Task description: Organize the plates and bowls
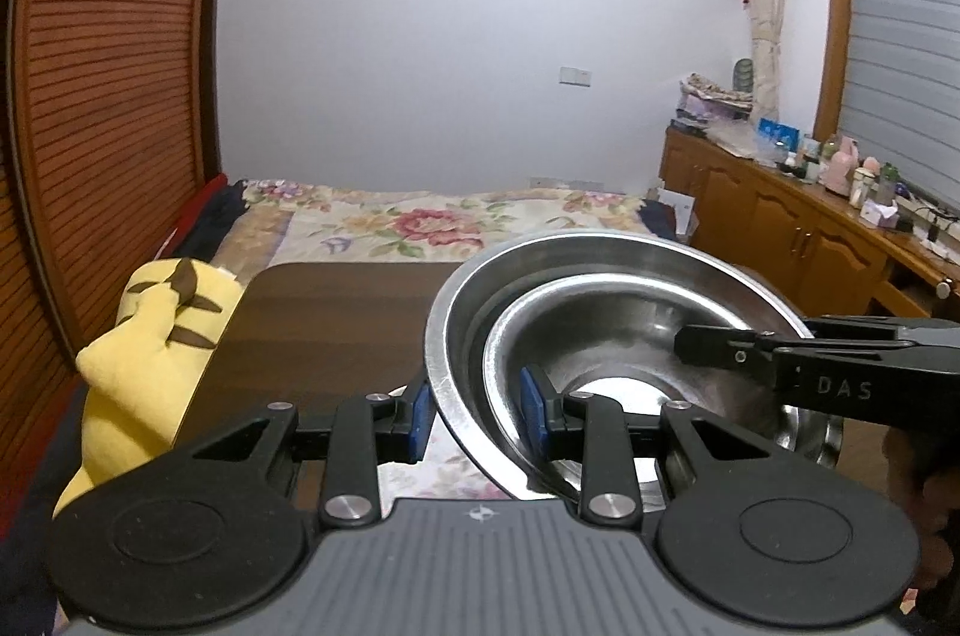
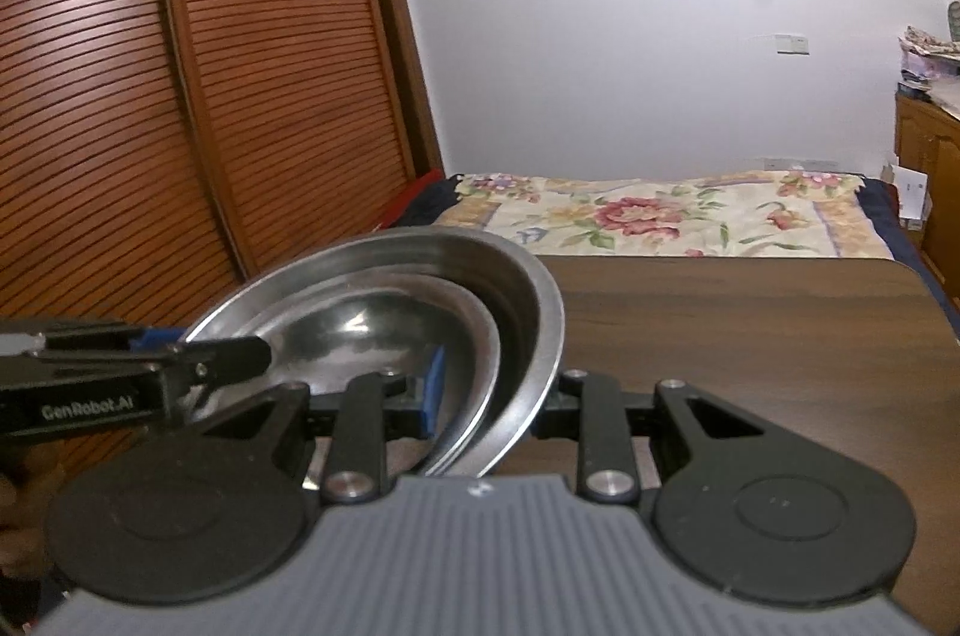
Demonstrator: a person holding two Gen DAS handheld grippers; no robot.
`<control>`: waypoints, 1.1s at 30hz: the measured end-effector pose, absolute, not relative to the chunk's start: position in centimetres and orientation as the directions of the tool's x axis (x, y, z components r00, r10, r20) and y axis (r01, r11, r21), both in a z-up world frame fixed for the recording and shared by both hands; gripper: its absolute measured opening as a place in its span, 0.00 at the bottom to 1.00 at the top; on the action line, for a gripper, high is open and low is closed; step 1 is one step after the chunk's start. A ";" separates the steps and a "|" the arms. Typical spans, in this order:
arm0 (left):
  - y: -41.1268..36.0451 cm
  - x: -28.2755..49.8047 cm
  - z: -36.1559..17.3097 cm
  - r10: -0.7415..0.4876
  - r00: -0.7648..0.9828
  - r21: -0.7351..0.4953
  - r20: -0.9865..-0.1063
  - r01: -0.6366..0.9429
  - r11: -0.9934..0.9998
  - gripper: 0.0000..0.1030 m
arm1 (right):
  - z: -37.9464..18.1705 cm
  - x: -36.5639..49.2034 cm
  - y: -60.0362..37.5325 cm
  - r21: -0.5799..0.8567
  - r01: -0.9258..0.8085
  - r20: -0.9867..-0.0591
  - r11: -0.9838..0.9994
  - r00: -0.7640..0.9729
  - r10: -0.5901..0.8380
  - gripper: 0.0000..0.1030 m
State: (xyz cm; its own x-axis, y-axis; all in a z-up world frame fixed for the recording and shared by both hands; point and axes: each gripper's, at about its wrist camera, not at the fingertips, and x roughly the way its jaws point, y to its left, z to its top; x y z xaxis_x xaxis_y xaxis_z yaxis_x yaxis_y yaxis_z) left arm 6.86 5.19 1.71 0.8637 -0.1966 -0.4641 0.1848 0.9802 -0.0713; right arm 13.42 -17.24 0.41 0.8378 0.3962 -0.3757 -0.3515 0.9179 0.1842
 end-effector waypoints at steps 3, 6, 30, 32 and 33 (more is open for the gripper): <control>5.9 7.1 1.3 -0.184 0.860 -0.069 -0.475 0.172 0.983 0.31 | 0.3 13.7 -16.4 0.172 -0.363 -0.380 0.916 0.833 0.402 0.29; 6.4 7.4 0.9 -0.172 0.859 -0.064 -0.483 0.162 0.985 0.31 | -0.1 14.0 -15.4 0.160 -0.371 -0.388 0.915 0.829 0.403 0.29; 8.1 9.8 -2.4 -0.168 0.829 -0.049 -0.533 0.168 0.985 0.31 | -3.3 16.3 -13.3 0.209 -0.363 -0.447 0.908 0.790 0.419 0.29; 8.3 10.0 -2.7 -0.171 0.826 -0.052 -0.537 0.170 0.984 0.31 | -3.4 16.3 -13.3 0.210 -0.360 -0.443 0.909 0.794 0.417 0.28; 8.3 10.0 -2.7 -0.174 0.825 -0.052 -0.538 0.173 0.984 0.31 | -3.4 16.3 -13.2 0.212 -0.359 -0.443 0.909 0.794 0.417 0.28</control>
